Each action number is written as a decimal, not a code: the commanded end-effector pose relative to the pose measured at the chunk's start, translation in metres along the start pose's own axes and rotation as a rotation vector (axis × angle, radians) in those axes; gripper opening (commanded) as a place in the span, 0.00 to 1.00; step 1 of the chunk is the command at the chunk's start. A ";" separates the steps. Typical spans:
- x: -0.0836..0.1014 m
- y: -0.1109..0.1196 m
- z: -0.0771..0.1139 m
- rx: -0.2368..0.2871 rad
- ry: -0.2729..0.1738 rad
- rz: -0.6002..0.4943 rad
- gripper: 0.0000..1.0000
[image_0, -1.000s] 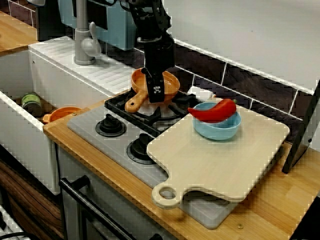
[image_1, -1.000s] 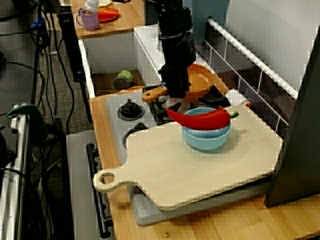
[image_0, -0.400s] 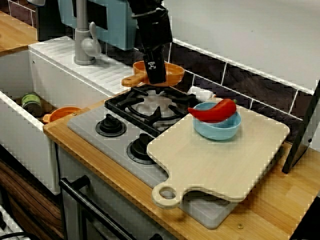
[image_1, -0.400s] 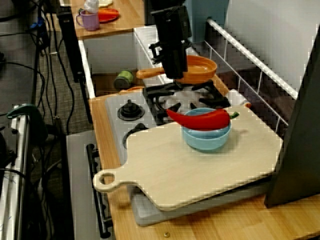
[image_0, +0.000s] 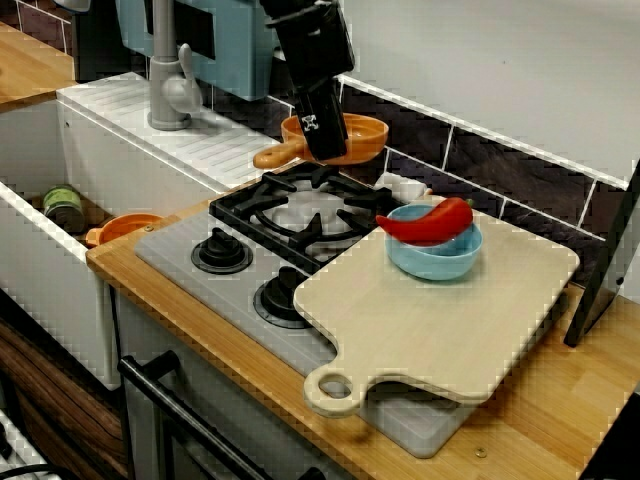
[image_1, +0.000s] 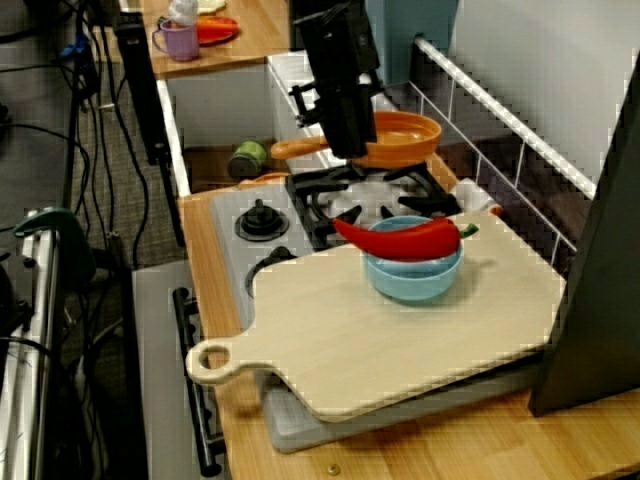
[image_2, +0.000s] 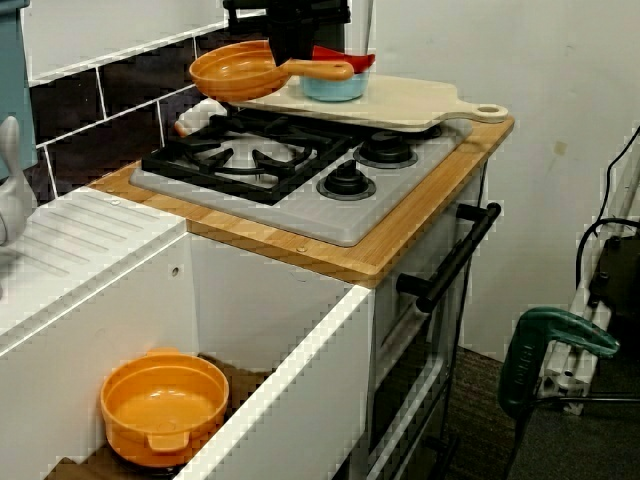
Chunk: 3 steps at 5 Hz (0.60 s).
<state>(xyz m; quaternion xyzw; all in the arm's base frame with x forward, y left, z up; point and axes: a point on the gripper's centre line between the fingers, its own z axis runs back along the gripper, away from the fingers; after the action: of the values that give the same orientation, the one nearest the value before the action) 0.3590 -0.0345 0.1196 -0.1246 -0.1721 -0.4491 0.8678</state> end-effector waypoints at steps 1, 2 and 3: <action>0.006 -0.015 0.020 0.105 -0.029 -0.084 0.00; -0.004 -0.014 0.013 0.145 -0.010 -0.096 0.00; -0.017 -0.017 0.002 0.200 0.006 -0.117 0.00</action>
<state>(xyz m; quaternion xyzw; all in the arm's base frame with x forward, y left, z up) 0.3317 -0.0312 0.0925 -0.0444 -0.1886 -0.4742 0.8588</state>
